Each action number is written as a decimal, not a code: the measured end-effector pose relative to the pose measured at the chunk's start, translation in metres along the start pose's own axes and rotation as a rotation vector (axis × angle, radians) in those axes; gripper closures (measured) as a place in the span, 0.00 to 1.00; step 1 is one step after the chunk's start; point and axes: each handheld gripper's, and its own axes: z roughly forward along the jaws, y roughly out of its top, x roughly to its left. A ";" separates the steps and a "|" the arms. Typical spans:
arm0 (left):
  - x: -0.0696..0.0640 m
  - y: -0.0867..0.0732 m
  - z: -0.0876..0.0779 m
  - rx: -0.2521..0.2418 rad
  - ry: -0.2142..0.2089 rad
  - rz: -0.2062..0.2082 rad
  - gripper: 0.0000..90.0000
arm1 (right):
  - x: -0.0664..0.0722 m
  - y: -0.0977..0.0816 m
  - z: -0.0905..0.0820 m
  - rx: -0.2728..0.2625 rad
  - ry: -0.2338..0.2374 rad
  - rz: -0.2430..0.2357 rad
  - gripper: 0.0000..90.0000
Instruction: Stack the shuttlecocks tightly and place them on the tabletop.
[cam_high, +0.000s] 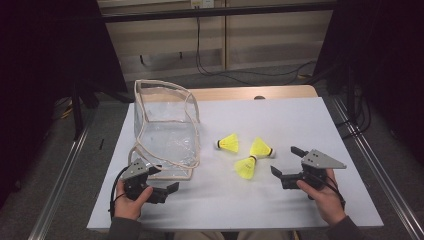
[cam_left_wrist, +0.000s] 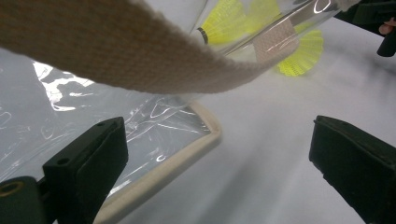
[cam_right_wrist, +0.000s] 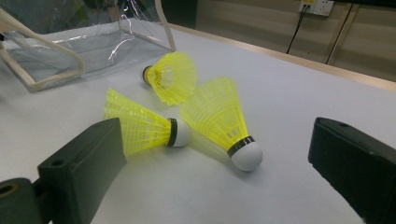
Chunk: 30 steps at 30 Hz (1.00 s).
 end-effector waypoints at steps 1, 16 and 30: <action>0.000 0.000 0.000 0.001 -0.002 0.003 0.05 | 0.000 0.001 0.001 0.005 0.001 0.003 0.03; -0.002 0.001 0.000 0.008 -0.001 0.016 0.05 | -0.004 0.010 0.016 0.066 -0.018 0.007 0.03; -0.003 0.001 0.000 0.008 0.003 0.020 0.05 | -0.008 0.021 0.032 0.114 -0.023 0.011 0.03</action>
